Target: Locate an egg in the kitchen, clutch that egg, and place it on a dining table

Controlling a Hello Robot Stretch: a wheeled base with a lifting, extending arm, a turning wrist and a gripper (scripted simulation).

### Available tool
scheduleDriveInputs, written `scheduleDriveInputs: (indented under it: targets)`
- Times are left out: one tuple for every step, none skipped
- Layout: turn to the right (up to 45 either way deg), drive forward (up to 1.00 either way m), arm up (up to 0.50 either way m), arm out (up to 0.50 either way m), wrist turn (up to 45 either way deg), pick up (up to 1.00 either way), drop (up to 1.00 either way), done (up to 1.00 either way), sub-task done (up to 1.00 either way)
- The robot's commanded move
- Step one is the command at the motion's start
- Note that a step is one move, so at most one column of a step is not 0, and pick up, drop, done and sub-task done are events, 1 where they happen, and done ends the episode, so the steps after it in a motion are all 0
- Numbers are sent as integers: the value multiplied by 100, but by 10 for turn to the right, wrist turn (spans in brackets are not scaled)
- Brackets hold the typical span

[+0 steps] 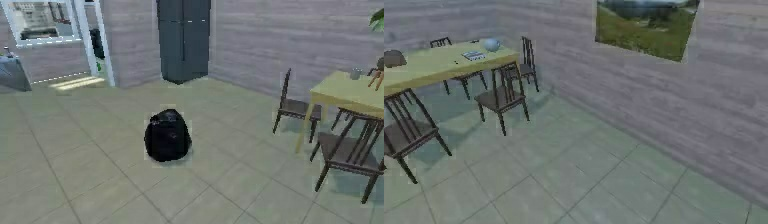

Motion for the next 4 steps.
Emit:
scheduleDriveInputs:
  targets:
    - [-420,0,0,0,0,0,0,0,0]
    - [0,100,0,0,0,0,0,0,0]
    - [-450,0,0,0,0,0,0,0,0]
    - [-270,0,0,0,0,0,0,0,0]
